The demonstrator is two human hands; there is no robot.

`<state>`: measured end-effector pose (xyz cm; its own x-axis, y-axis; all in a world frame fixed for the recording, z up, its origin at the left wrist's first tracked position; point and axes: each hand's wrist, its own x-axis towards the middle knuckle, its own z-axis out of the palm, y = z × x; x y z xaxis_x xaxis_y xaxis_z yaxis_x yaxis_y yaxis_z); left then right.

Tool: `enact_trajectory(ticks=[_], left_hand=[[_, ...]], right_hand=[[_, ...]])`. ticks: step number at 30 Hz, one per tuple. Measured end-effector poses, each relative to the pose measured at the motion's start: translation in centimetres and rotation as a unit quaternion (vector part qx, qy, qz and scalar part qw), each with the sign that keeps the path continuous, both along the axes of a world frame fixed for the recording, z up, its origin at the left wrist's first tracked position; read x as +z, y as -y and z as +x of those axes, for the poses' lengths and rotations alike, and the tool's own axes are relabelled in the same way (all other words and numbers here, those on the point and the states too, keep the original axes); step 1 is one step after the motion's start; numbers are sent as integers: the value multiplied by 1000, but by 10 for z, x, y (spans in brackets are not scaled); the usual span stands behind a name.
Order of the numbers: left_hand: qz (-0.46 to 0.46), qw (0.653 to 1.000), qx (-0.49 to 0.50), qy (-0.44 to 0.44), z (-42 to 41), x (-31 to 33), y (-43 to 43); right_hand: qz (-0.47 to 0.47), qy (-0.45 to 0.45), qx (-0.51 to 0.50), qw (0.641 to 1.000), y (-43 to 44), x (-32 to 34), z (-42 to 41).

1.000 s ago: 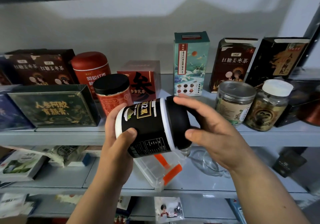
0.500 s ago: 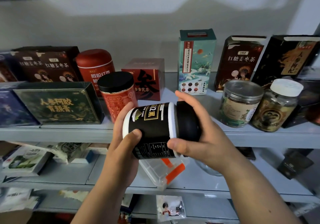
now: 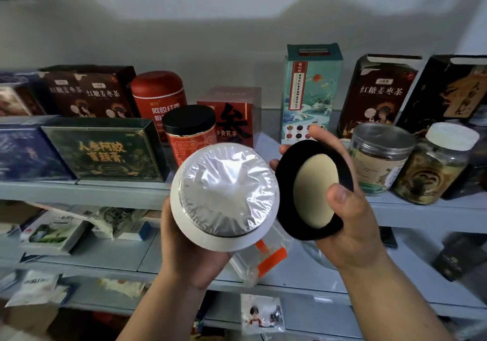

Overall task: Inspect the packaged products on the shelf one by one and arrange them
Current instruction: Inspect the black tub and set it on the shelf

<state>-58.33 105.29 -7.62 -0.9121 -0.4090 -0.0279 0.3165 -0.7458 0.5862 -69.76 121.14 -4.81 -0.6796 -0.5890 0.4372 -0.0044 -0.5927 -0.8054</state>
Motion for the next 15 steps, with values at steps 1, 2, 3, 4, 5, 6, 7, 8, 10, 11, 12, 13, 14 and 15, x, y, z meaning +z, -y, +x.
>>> enact_trajectory(ticks=[1,2,3,4,5,6,7,8,10,11,12,13,14,15], left_hand=[[6,999,-28,-21,1,2,-2],[3,998,-44,-38,2,3,-3],[-4,998,-54,-45,3,6,-4],[-8,998,-48,-26,4,10,-6],[-7,999,-39,-3,4,10,-6],[1,999,-31,12,4,9,-5],[21,999,-23,19,4,9,-5],[39,999,-13,26,5,8,-4],[40,998,-6,39,5,5,-4],[36,998,-13,41,6,3,-4],[29,998,-17,45,7,5,-5],[31,998,-22,49,8,6,-6],[32,998,-33,50,8,5,-4],[22,997,-62,36,8,3,-2]], right_hand=[[-3,5,5,1000,0,0,1],[-6,10,9,1000,0,0,1],[-10,12,13,1000,0,1,2],[-13,14,14,1000,-1,2,2],[-17,17,14,1000,-1,2,3],[-22,21,14,999,-1,2,3],[-27,24,14,999,-1,3,3],[-30,26,13,999,-1,3,3],[-34,23,8,999,-3,4,2],[-38,20,7,999,-3,3,1],[-44,20,9,999,-3,3,0],[-51,21,11,998,-4,3,0],[-57,25,11,998,-4,2,-1],[-60,28,11,998,-4,2,-2]])
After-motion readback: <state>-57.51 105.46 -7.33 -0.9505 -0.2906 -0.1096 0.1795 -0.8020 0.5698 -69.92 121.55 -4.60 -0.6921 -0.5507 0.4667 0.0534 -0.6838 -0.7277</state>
